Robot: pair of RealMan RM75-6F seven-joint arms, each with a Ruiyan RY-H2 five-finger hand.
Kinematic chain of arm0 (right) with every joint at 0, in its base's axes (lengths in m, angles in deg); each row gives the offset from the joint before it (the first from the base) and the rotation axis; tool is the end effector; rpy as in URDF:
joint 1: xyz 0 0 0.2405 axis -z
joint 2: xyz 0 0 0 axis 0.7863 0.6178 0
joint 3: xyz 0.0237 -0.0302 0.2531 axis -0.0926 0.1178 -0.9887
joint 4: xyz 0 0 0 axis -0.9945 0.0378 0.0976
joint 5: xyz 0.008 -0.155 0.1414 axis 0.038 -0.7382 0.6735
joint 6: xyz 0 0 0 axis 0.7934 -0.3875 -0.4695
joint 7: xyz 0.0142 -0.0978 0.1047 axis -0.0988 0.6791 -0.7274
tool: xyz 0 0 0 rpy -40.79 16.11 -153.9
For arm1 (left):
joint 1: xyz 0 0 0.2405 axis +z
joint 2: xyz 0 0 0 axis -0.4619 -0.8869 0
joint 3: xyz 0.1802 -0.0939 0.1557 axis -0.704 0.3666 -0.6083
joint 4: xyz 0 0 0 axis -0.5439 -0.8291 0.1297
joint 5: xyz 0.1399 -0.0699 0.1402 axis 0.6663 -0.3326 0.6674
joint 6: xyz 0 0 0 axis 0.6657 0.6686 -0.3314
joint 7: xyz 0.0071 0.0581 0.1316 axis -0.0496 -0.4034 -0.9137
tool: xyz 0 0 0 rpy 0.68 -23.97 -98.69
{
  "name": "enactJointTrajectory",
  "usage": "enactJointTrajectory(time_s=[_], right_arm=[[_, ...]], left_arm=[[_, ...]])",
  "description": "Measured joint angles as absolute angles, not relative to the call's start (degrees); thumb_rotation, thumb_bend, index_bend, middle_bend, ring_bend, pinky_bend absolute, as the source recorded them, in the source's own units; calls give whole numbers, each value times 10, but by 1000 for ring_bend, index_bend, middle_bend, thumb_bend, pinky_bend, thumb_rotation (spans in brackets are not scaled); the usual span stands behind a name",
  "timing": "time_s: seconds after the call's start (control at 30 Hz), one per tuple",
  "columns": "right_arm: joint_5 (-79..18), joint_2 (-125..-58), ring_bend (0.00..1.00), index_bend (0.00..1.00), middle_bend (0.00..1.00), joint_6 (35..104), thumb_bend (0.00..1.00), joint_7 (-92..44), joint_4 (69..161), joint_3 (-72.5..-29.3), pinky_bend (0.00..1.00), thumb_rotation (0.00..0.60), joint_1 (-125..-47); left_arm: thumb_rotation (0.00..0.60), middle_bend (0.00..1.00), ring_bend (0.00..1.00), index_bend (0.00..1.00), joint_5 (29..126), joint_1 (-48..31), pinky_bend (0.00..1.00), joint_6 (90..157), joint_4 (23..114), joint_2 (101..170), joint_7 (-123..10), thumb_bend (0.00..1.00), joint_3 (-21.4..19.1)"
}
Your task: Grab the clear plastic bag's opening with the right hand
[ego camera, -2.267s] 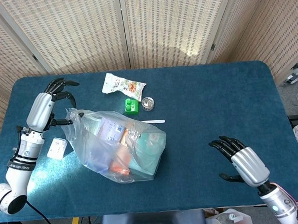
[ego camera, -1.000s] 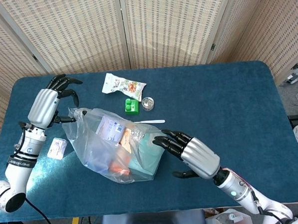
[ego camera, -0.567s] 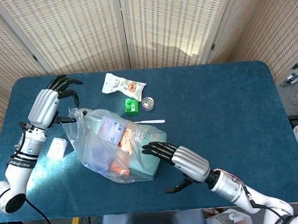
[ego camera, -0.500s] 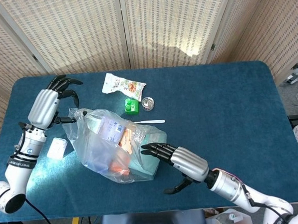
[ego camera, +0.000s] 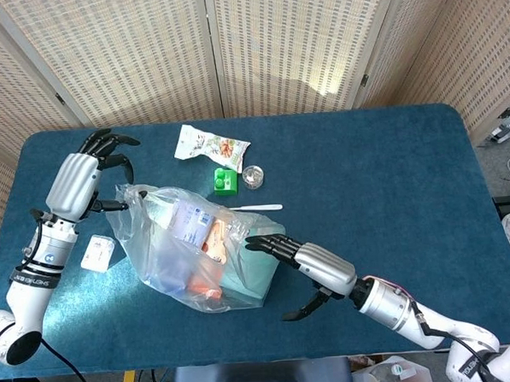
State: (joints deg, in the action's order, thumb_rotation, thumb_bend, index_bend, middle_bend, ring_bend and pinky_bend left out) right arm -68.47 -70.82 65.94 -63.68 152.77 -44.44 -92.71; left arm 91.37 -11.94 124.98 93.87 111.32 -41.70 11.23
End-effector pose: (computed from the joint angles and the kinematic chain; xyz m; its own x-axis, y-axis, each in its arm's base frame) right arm -0.0820 -0.2552 0.0853 -0.0686 -0.6681 0.7409 -0.7363 -0.4673 -0.4895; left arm -0.1133 0.3706 0.1910 0.0512 -0.0269 0.9983 0.8836 -0.4647 -0.0578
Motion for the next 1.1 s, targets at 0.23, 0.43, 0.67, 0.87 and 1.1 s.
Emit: enactJointTrajectory(time_s=[0.23,0.43,0.67,0.87,1.1], right_arm=[[-666,-724,0,0,0,660,105,-696,1502,-457,36,600,-949],[-653,-748,0,0,0,638,106,-752,1489,-470,36,600,-981],[-630,-789,0,0,0,614,106,-778,1463,-484,36,600,-1015],[-604,-815,0,0,0,609,106,-782,1443,-497,36,600,-1026],[-600,-831,0,0,0,601,101,-800,1433,-503,36,600,-1041]], left_arm=[[600,268,190,649,915,-122,74,1248,938,1116,-418,163,112],[600,268,189,649,912,-125,74,1248,938,1119,-424,163,112],[600,268,189,650,911,-125,74,1251,943,1116,-424,163,116],[600,268,190,653,915,-123,74,1257,950,1114,-418,163,119],[600,272,190,654,919,-124,74,1265,968,1111,-409,163,125]])
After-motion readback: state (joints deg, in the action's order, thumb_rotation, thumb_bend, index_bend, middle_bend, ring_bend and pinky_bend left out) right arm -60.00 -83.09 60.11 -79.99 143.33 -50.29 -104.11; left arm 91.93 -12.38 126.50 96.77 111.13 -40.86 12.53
